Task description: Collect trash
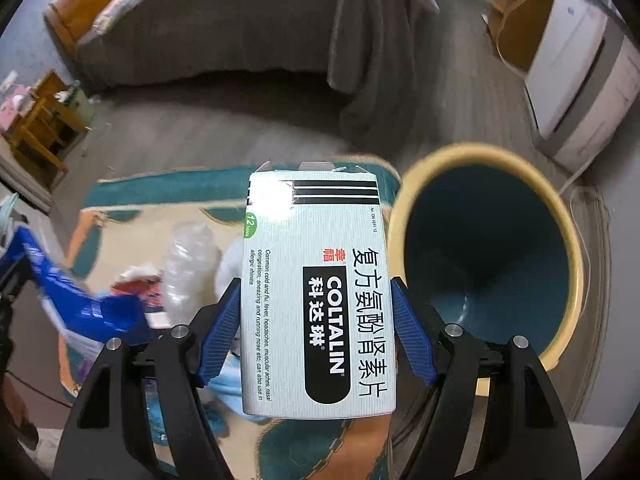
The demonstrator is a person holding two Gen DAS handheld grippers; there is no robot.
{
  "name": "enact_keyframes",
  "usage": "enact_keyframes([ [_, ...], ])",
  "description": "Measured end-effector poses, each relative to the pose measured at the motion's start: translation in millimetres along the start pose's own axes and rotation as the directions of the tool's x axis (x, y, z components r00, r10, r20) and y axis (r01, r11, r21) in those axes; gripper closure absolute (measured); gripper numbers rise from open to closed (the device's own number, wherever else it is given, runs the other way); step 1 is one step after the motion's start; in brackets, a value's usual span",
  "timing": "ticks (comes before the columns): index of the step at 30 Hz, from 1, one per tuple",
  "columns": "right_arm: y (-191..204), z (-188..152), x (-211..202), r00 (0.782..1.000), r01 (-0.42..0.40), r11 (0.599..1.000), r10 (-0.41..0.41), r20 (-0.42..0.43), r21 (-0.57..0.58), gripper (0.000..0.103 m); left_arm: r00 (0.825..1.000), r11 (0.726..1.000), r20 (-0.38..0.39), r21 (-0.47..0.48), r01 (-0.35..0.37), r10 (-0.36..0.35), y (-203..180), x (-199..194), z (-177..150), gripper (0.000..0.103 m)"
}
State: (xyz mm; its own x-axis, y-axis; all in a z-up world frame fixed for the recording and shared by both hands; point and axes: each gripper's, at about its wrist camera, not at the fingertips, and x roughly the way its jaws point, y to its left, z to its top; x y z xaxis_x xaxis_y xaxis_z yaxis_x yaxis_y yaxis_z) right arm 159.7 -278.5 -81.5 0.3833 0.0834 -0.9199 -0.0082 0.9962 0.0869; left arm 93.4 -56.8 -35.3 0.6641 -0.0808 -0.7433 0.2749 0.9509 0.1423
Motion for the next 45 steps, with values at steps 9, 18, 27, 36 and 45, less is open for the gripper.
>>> enact_keyframes([
  [9, -12, -8, 29, 0.998, 0.000, 0.999, 0.003, -0.069, 0.044, 0.024, 1.000, 1.000, -0.005, -0.019, 0.013, -0.013, 7, -1, 0, 0.078],
  [18, -15, -5, 23, 0.998, -0.031, 0.994, 0.037, -0.058, 0.103, 0.016, 1.000, 1.000, -0.003, -0.027, 0.016, -0.016, 12, -4, -3, 0.078],
  [27, -4, 14, -11, 0.990, -0.117, 0.986, 0.106, 0.098, 0.115, 0.009, 1.000, 1.000, 0.000, -0.015, 0.004, -0.004, 18, -6, -5, 0.078],
  [36, 29, 9, 18, 0.986, -0.165, 0.984, 0.167, -0.029, 0.063, 0.050, 1.000, 0.999, -0.004, -0.035, 0.002, -0.002, 27, -6, -6, 0.078],
  [45, 44, 7, 7, 0.984, -0.173, 0.985, 0.173, -0.030, 0.008, 0.098, 1.000, 0.998, 0.006, -0.055, 0.015, -0.015, 31, -10, -3, 0.078],
])
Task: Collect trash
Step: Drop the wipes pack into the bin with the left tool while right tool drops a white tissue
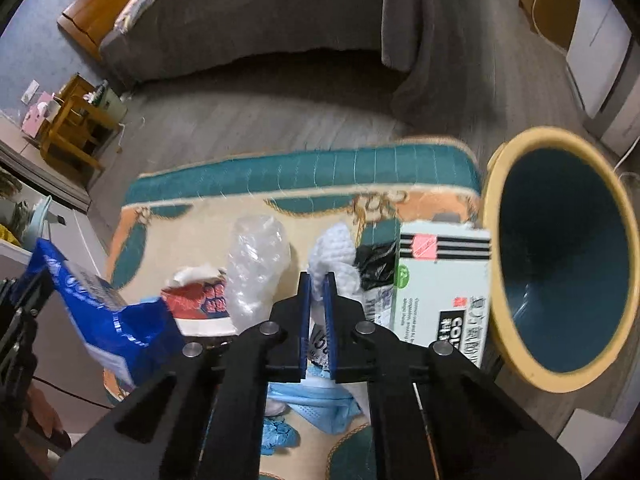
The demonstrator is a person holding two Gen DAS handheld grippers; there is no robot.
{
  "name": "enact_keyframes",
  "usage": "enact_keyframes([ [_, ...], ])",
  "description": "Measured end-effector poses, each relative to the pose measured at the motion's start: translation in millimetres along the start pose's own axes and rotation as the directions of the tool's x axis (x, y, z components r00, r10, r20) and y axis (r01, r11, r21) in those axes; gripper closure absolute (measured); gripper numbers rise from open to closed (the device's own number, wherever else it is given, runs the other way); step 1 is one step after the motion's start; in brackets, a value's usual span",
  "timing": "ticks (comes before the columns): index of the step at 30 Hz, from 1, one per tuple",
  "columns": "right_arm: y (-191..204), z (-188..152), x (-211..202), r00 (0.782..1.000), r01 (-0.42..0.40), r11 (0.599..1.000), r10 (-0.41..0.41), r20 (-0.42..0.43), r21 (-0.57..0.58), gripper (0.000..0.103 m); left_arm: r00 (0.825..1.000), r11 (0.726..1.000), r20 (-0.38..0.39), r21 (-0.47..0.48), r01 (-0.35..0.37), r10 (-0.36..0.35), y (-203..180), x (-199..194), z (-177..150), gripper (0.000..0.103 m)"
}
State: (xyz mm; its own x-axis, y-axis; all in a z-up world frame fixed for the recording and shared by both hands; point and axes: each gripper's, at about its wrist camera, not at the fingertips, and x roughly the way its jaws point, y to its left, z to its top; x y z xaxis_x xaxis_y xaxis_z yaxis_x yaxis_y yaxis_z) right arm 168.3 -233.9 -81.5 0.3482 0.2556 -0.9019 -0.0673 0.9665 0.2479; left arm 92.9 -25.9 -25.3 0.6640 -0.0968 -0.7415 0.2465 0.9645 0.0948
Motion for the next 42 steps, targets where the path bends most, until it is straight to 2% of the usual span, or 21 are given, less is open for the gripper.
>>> enact_keyframes([
  [4, -1, 2, -33, 0.996, -0.043, 0.999, 0.043, 0.076, 0.005, 0.099, 1.000, 1.000, 0.018, -0.002, 0.010, -0.010, -4, -5, 4, 0.078],
  [9, -4, 6, -73, 0.983, -0.055, 0.998, 0.057, 0.172, -0.013, 0.099, 0.999, 1.000, 0.039, -0.001, 0.018, -0.018, -14, -10, 11, 0.078],
  [15, -27, 9, -115, 0.959, -0.018, 1.000, 0.018, 0.281, -0.005, 0.099, 0.997, 0.998, 0.050, -0.015, 0.056, -0.055, -34, -13, 22, 0.078],
  [18, -54, 10, -131, 0.944, 0.052, 0.998, -0.057, 0.325, 0.026, 0.099, 0.996, 0.997, 0.055, 0.006, 0.074, -0.074, -56, -12, 31, 0.078],
  [24, -121, 8, -135, 0.929, 0.122, 0.983, -0.161, 0.333, 0.135, 0.099, 0.992, 0.992, 0.048, 0.058, 0.113, -0.116, -110, 4, 50, 0.078],
  [28, -161, 1, -128, 0.931, 0.138, 0.968, -0.199, 0.307, 0.208, 0.099, 0.990, 0.985, 0.045, 0.115, 0.131, -0.137, -150, 16, 66, 0.078],
  [34, -201, -9, -120, 0.935, 0.130, 0.948, -0.214, 0.282, 0.290, 0.099, 0.988, 0.971, 0.026, 0.191, 0.142, -0.149, -201, 38, 90, 0.078],
  [42, -229, -17, -103, 0.945, 0.121, 0.928, -0.217, 0.246, 0.351, 0.099, 0.994, 0.958, -0.006, 0.267, 0.104, -0.106, -253, 80, 106, 0.076],
])
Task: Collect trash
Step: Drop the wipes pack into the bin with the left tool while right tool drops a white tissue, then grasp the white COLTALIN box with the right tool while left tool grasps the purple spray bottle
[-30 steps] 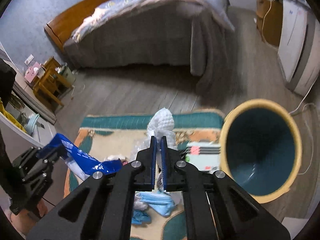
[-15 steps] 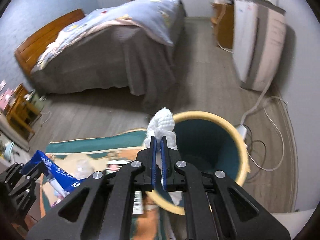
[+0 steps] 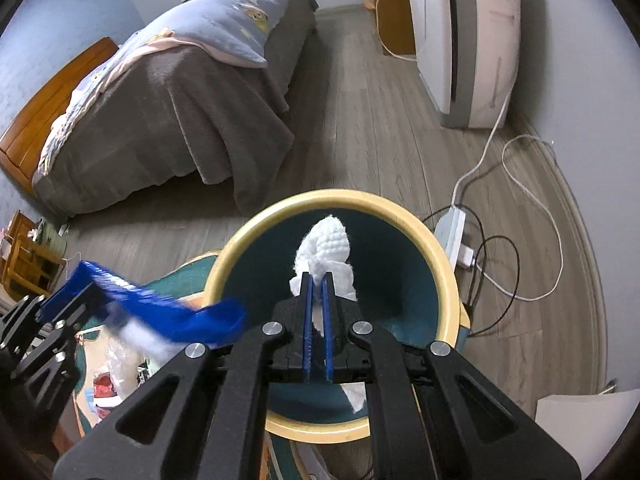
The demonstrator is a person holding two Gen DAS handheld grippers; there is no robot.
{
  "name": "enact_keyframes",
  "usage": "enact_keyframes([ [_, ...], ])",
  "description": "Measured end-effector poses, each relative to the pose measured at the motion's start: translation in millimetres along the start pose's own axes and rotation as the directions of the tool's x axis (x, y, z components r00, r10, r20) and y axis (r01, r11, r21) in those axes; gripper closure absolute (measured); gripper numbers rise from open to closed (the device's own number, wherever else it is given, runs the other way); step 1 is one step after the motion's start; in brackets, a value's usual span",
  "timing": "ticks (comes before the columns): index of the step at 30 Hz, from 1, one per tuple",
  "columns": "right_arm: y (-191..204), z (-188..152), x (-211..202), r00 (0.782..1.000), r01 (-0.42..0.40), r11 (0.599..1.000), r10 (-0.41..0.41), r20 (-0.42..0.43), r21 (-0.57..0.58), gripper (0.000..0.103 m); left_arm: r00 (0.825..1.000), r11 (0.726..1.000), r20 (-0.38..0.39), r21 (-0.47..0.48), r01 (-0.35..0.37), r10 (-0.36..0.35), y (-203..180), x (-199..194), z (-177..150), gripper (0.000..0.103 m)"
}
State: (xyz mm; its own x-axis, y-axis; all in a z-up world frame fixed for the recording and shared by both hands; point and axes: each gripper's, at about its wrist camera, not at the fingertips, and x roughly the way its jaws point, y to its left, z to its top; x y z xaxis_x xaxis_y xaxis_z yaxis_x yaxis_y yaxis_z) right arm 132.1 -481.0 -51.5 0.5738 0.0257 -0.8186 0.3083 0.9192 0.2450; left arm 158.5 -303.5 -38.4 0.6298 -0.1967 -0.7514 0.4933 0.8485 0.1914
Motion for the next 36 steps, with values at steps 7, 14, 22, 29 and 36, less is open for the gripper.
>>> enact_keyframes([
  [7, 0, -3, 7, 1.000, 0.010, 1.000, -0.010, -0.016, -0.007, 0.099, 1.000, 0.998, -0.016, 0.058, -0.021, 0.022, -18, 21, 5, 0.072],
  [14, 3, -4, 12, 1.000, 0.017, 1.000, -0.017, -0.022, -0.020, 0.097, 1.000, 0.998, 0.011, 0.063, -0.013, 0.012, -19, 18, 6, 0.041],
  [22, 5, -4, 11, 0.999, 0.041, 0.999, -0.041, -0.002, -0.030, 0.050, 0.997, 0.998, 0.070, 0.040, -0.042, 0.039, -11, 5, 5, 0.010],
  [29, 7, -2, 3, 0.995, 0.087, 0.995, -0.085, 0.047, -0.039, 0.010, 0.991, 0.994, 0.078, -0.027, -0.110, 0.112, 11, -4, -8, 0.007],
  [36, 14, -2, 0, 0.992, 0.122, 0.992, -0.121, 0.032, -0.044, 0.006, 0.990, 0.986, 0.073, -0.121, -0.112, 0.121, 51, -27, -29, 0.006],
])
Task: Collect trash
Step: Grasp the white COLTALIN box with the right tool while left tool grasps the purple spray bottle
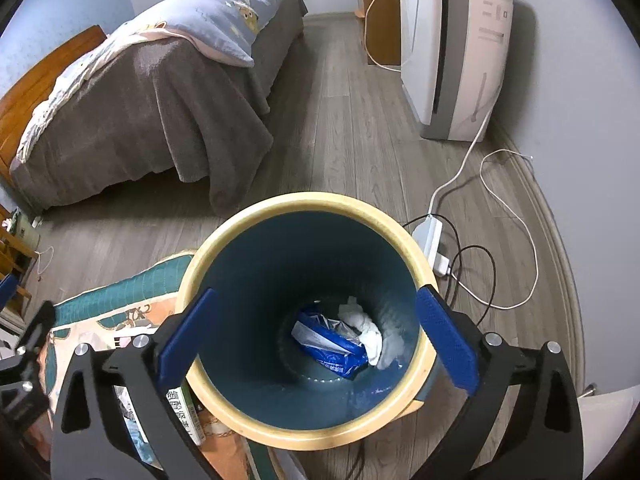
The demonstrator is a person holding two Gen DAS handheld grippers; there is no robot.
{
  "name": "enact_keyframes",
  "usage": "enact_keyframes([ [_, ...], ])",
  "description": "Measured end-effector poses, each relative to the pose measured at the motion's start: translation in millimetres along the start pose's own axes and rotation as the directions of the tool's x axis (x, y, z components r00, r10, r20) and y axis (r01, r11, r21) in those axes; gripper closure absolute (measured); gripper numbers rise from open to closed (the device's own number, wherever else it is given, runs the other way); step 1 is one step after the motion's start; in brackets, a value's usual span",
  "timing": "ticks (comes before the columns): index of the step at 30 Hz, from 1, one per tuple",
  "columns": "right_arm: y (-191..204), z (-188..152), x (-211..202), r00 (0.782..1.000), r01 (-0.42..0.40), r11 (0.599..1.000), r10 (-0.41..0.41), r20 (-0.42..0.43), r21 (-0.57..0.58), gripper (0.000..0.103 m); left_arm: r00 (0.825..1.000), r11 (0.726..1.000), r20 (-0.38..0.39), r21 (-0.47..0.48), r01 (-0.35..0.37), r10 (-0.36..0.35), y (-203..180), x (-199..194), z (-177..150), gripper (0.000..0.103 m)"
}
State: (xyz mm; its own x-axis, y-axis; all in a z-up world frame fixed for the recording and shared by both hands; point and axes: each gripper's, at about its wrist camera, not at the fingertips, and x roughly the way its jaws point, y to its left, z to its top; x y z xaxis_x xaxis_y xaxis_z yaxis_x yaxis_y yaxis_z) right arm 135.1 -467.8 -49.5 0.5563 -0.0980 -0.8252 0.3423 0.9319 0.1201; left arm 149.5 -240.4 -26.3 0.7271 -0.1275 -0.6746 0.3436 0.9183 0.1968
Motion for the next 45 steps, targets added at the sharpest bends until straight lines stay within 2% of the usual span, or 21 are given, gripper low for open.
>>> enact_keyframes([
  [8, 30, -3, -16, 1.000, 0.016, 0.996, -0.015, 0.022, -0.087, 0.006, 0.999, 0.996, -0.025, -0.080, -0.036, 0.034, 63, -37, -29, 0.005],
  [15, 61, -15, -21, 1.000, 0.003, 0.988, -0.001, 0.009, -0.156, 0.006, 0.991, 0.986, -0.037, -0.101, -0.133, 0.129, 129, -83, -67, 0.005],
  [20, 84, -27, -18, 1.000, -0.022, 0.980, 0.017, -0.026, -0.200, 0.006, 0.983, 0.958, -0.051, -0.221, -0.181, 0.174, 179, -102, -98, 0.005],
  [23, 95, -32, -15, 0.997, -0.062, 0.980, 0.051, -0.061, -0.189, 0.006, 0.986, 0.941, -0.077, -0.298, -0.162, 0.145, 202, -102, -117, 0.005],
  [28, 117, -44, -10, 0.992, -0.076, 0.976, 0.054, -0.110, -0.205, 0.006, 0.983, 0.935, -0.123, -0.313, -0.169, 0.136, 214, -96, -141, 0.005],
  [34, 147, -63, -6, 0.987, -0.101, 0.961, 0.064, -0.148, -0.258, 0.006, 0.980, 0.915, -0.189, -0.381, -0.131, 0.062, 221, -86, -180, 0.005],
  [39, 159, -75, 5, 0.981, -0.071, 0.967, 0.023, -0.194, -0.245, 0.006, 0.967, 0.956, -0.250, -0.270, -0.114, 0.044, 208, -72, -207, 0.005],
  [45, 173, -84, 16, 0.976, -0.045, 0.961, -0.016, -0.218, -0.273, 0.006, 0.948, 0.978, -0.318, -0.203, -0.054, -0.013, 199, -57, -229, 0.005],
])
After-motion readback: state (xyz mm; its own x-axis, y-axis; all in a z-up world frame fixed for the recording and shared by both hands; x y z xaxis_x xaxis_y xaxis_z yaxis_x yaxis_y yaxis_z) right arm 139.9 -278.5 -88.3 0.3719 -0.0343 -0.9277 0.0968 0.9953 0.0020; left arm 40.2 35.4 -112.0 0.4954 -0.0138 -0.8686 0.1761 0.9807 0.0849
